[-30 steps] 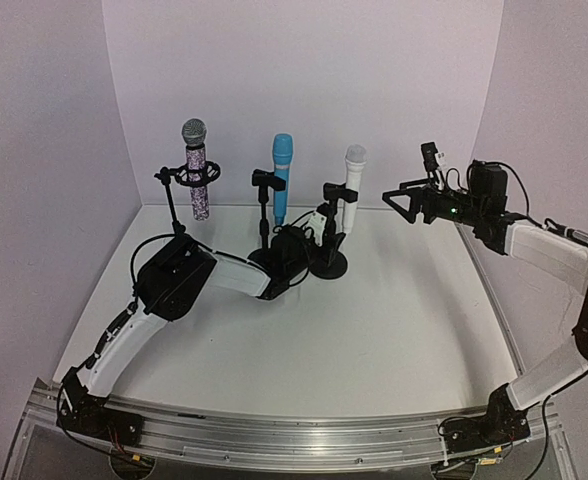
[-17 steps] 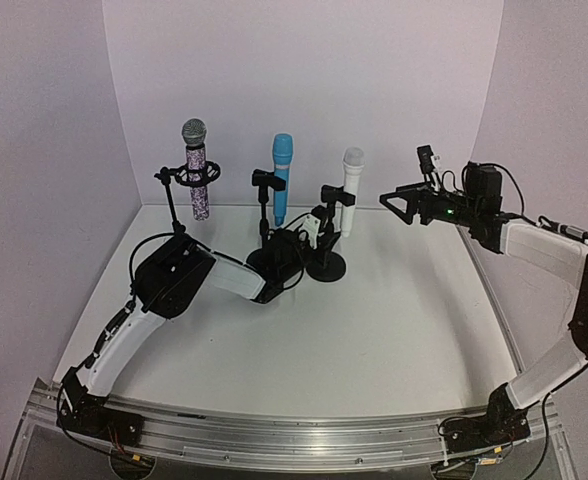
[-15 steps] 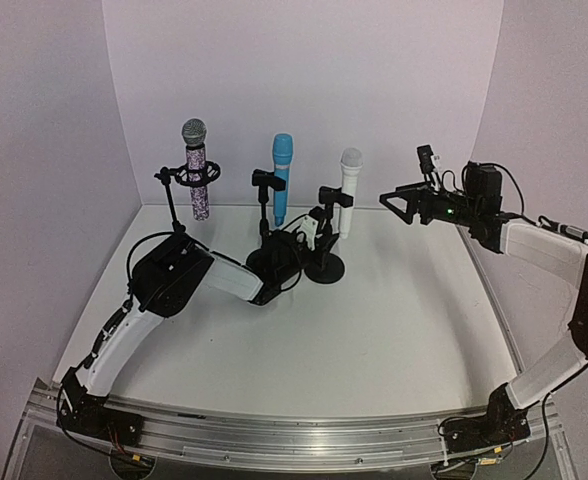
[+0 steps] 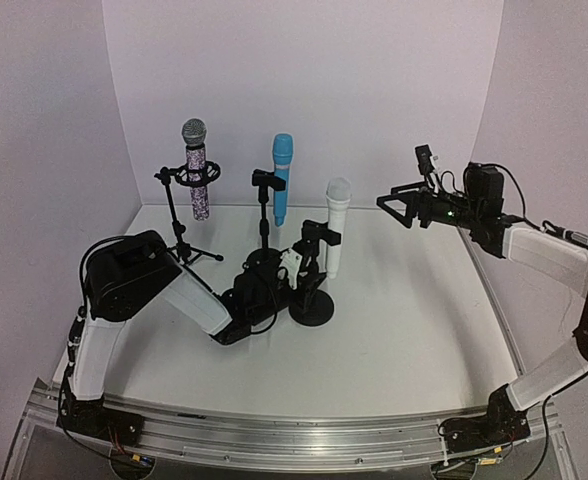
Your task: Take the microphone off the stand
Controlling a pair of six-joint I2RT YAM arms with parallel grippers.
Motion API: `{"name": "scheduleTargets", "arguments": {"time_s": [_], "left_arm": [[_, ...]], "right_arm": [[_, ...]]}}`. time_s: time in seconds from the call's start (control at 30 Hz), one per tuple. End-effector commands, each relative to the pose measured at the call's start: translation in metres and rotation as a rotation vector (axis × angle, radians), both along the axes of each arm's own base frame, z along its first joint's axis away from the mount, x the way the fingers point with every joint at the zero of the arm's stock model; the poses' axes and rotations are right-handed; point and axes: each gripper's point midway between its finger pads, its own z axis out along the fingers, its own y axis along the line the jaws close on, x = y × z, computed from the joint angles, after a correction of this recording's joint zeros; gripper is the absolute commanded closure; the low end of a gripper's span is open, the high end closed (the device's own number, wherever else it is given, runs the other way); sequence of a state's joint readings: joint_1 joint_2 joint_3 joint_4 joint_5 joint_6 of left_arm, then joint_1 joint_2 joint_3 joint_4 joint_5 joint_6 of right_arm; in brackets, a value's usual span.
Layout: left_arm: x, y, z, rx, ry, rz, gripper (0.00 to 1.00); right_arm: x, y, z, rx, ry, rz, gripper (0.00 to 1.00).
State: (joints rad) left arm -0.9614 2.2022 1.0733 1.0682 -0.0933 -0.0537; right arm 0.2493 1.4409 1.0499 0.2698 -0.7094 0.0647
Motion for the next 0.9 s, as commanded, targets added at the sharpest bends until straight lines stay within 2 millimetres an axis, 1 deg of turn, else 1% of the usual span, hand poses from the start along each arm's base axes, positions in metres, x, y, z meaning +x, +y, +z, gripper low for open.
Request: {"name": "scheduleTargets", "arguments": {"time_s": [0.0, 0.13, 0.2, 0.27, 0.3, 0.33, 0.4, 0.43, 0.5, 0.57, 0.63, 0.73, 0.8, 0.87], "left_arm": [[-0.028, 0.01, 0.004, -0.054, 0.014, 0.038, 1.0], [-0.047, 0.016, -0.011, -0.03, 0.051, 0.028, 1.0], [-0.056, 0.015, -0.019, -0.01, 0.068, 0.001, 1.0], [-0.06, 0.012, -0.023, -0.005, 0.088, -0.016, 1.0], [-0.059, 0.01, -0.023, -0.005, 0.093, -0.017, 0.93], [-0.059, 0.009, -0.021, -0.008, 0.094, -0.023, 0.81], [-0.062, 0.006, -0.016, -0.012, 0.087, -0.042, 0.5], [-0.062, 0.005, -0.015, -0.01, 0.085, -0.049, 0.37], [-0.063, 0.005, -0.014, 0.002, 0.083, -0.052, 0.18], [-0.064, 0.008, -0.012, 0.02, 0.08, -0.05, 0.1], [-0.069, 0.013, -0.01, 0.047, 0.069, -0.06, 0.06], [-0.076, 0.026, -0.003, 0.101, 0.045, -0.077, 0.05], [-0.08, 0.041, 0.0, 0.141, 0.06, -0.116, 0.05], [-0.087, 0.056, 0.01, 0.148, 0.096, -0.208, 0.05]], "right_arm": [[-0.021, 0.012, 0.006, 0.015, -0.019, 0.068, 0.08], [-0.026, 0.019, -0.001, 0.006, -0.013, 0.097, 0.08], [-0.028, 0.021, -0.005, 0.004, -0.007, 0.111, 0.08], [-0.03, 0.023, -0.006, 0.003, -0.006, 0.121, 0.08], [-0.03, 0.023, -0.006, 0.003, -0.007, 0.121, 0.08], [-0.03, 0.023, -0.006, 0.002, -0.011, 0.121, 0.08], [-0.031, 0.022, -0.004, -0.001, -0.025, 0.118, 0.06], [-0.032, 0.022, -0.003, -0.003, -0.031, 0.118, 0.06], [-0.033, 0.021, -0.001, -0.005, -0.039, 0.117, 0.04], [-0.035, 0.021, 0.0, -0.005, -0.045, 0.116, 0.04], [-0.038, 0.019, 0.0, -0.007, -0.049, 0.113, 0.03], [-0.042, 0.018, -0.003, -0.013, -0.046, 0.114, 0.02], [-0.045, 0.017, -0.005, -0.017, -0.034, 0.118, 0.02], [-0.047, 0.016, -0.008, -0.021, -0.02, 0.115, 0.03]]}}
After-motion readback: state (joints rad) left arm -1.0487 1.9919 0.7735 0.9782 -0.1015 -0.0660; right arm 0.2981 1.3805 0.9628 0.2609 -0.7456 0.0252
